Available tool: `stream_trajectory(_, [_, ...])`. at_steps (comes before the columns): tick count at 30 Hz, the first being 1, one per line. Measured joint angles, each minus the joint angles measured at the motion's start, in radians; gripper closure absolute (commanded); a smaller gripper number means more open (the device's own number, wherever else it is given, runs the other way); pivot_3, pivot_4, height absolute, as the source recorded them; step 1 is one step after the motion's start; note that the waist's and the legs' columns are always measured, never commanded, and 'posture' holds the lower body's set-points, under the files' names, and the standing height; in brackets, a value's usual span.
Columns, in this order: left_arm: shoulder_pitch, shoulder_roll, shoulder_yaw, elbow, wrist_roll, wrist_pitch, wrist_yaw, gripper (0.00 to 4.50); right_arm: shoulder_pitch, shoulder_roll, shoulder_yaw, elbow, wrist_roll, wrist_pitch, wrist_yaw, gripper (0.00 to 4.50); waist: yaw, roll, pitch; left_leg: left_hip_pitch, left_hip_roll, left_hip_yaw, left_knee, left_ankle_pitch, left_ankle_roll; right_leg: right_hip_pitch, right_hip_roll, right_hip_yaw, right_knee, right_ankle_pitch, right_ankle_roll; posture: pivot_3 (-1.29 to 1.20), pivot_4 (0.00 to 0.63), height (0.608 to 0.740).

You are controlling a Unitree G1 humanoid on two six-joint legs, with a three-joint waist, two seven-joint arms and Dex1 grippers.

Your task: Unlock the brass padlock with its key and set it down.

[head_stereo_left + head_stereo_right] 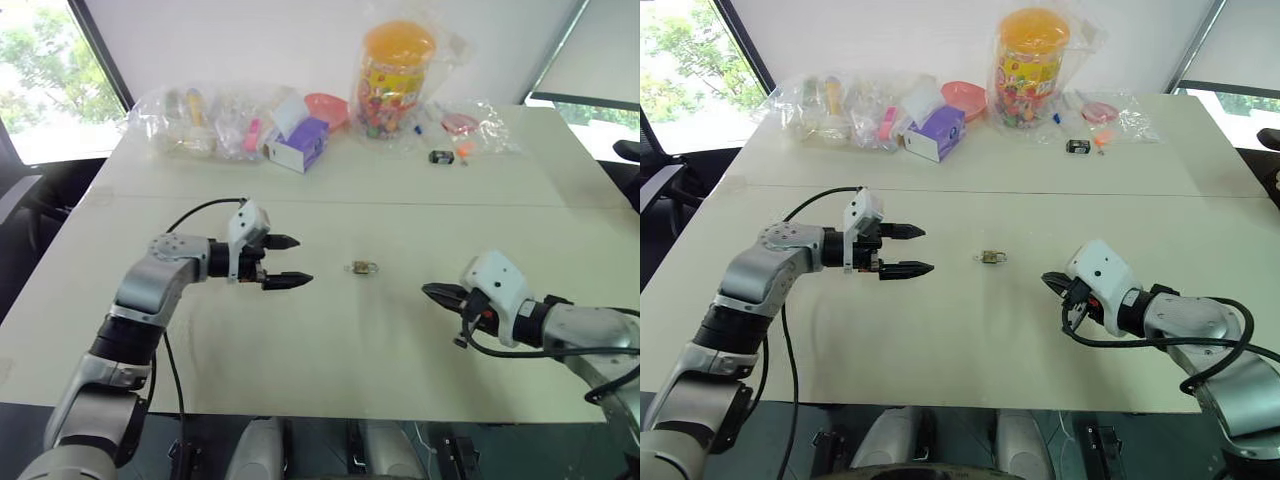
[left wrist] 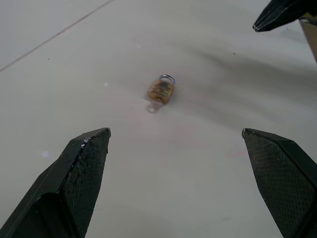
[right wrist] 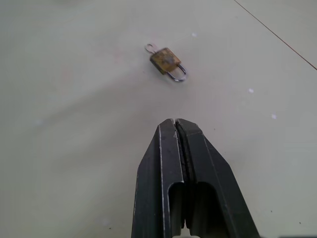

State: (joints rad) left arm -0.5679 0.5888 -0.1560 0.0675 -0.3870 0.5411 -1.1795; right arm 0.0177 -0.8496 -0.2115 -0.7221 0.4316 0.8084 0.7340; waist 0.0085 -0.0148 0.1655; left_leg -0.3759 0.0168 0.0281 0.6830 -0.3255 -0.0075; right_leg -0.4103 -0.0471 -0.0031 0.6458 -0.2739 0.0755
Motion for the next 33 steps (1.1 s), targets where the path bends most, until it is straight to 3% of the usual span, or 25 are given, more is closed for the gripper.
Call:
stream_trajectory(12, [-0.026, 0.017, 0.007, -0.039, -0.027, 0.064, -0.013, 0.04, -0.064, -0.003, 0.045, -0.047, 0.045, 0.038, -0.024, 4.5, 0.003, -0.001, 0.0, -0.001, 0.0, 0.0, 0.0, 0.0, 0.0, 0.0, -0.001, 0.0, 0.0, 0.0, 0.0, 0.0, 0.15, 0.74])
stream_trajectory(33, [0.006, 0.013, 0.018, -0.097, -0.042, 0.106, 0.024, 0.04, -0.08, -0.041, 0.108, -0.018, -0.024, -0.018, -0.029, 4.5, 0.003, -0.001, 0.0, -0.001, 0.0, 0.0, 0.0, 0.0, 0.0, 0.0, 0.0, 0.0, 0.0, 0.0, 0.0, 0.0, 0.15, 0.74])
